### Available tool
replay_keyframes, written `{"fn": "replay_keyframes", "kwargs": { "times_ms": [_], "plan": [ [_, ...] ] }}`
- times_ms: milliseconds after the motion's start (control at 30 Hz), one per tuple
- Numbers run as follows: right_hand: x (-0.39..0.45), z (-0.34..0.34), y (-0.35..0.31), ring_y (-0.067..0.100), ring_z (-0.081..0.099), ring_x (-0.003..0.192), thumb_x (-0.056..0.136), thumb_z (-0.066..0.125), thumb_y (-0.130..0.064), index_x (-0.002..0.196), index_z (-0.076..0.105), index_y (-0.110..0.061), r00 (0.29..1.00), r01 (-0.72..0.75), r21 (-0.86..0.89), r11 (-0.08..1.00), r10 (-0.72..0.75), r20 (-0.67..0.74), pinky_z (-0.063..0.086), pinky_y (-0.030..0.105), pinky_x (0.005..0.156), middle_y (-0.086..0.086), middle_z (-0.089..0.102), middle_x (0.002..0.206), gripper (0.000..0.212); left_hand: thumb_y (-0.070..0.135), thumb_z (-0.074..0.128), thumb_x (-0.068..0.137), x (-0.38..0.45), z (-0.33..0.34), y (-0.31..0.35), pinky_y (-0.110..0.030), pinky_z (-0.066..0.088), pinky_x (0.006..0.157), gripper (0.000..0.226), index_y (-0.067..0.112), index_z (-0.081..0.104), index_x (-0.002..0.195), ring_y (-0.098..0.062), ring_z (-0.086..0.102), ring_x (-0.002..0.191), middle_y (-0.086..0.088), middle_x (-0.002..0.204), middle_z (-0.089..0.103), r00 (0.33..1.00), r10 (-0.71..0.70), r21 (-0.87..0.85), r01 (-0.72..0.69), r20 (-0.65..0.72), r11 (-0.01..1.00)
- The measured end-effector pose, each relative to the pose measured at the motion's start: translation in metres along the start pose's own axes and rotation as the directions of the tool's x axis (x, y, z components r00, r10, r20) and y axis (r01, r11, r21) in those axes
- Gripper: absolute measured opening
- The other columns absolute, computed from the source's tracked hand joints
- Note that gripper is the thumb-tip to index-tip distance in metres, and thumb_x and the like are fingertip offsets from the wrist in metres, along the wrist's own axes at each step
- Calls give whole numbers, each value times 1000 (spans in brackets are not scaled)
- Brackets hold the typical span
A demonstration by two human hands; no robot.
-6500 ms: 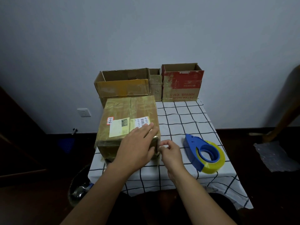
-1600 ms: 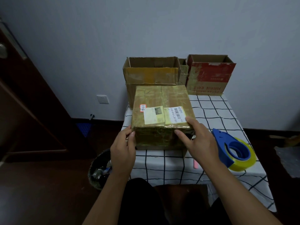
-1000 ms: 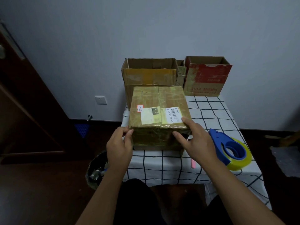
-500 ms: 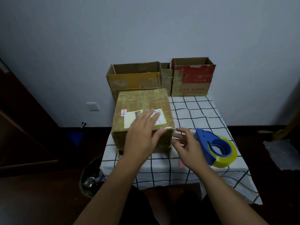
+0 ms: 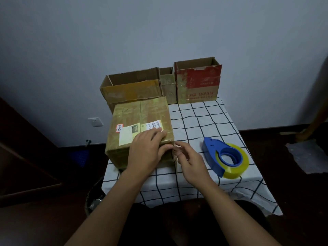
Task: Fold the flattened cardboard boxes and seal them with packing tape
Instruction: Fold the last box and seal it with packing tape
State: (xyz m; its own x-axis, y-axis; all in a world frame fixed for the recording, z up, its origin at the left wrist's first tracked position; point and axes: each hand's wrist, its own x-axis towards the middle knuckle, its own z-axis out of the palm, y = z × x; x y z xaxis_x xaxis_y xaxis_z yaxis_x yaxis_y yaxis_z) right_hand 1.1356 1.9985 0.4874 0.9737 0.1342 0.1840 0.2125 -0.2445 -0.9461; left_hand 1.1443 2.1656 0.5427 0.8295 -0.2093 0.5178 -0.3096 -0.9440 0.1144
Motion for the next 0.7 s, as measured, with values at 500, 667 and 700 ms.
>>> {"fn": "replay_keyframes", "kwargs": {
  "times_ms": [500,667,700],
  "plan": [
    [32,-28,-5,10,70,82,102,48,-8,109,64,-29,987,-86,205,975,56,152,55,23,73,3,71,90,27,42,56,93,2,-16,-2,-37,46,95,44,22,61,132,-21,54,120,2,135,59,982,-54,-125,78,181,989],
    [41,-34,-8,12,71,84,92,67,-11,108,66,-26,967,-43,144,989,6,255,56,24,78,-1,68,90,22,37,61,94,3,-17,-3,-37,46,95,44,23,58,135,-20,52,122,4,137,56,977,-62,-137,91,203,986],
    [41,-34,-8,10,70,84,90,70,-12,107,65,-29,967,-37,116,993,6,256,57,25,80,-3,68,89,24,37,61,94,3,-17,-3,-37,46,95,44,22,58,135,-20,52,122,4,137,56,976,-61,-139,92,208,986]
  ]
}}
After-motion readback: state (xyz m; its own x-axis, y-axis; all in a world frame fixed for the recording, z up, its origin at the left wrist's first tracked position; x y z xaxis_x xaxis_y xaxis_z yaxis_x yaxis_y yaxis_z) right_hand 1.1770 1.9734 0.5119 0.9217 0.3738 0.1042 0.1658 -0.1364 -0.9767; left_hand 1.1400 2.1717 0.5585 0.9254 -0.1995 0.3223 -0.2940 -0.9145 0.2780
